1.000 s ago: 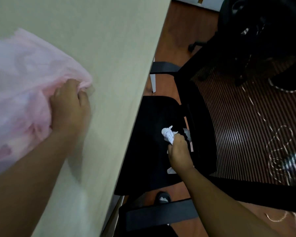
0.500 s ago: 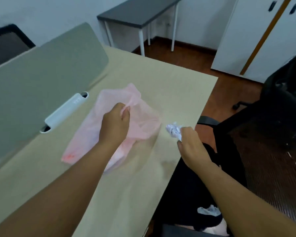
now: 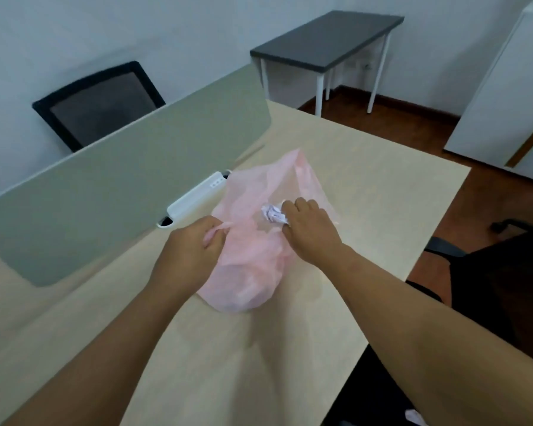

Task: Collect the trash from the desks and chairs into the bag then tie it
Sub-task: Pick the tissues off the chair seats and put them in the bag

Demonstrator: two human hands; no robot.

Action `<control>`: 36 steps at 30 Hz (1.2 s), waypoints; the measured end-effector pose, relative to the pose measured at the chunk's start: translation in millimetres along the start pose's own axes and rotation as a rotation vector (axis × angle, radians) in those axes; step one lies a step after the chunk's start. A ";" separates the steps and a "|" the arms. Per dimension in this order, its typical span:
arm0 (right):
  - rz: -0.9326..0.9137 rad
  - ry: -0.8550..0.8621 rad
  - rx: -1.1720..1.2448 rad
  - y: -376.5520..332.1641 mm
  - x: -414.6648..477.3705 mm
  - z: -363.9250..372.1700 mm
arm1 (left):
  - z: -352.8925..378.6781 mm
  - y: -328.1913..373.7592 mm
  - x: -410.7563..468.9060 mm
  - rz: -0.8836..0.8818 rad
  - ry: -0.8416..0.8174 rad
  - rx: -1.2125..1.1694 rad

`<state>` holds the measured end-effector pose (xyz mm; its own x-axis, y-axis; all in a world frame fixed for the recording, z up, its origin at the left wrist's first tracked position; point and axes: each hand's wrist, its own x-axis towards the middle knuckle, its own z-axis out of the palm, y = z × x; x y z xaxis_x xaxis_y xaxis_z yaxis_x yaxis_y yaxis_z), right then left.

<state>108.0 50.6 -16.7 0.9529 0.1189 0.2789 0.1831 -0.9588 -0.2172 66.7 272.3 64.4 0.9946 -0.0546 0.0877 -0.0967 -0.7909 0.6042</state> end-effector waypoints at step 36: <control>0.688 0.171 -0.091 120.4 -191.0 12.0 | 159.2 29.9 -29.4 0.169 -0.273 0.084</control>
<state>-49.1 -84.4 -107.4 0.7927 -0.5556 0.2509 -0.4741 -0.8205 -0.3193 40.3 153.3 -46.1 0.9387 -0.3421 -0.0413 -0.2694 -0.8033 0.5312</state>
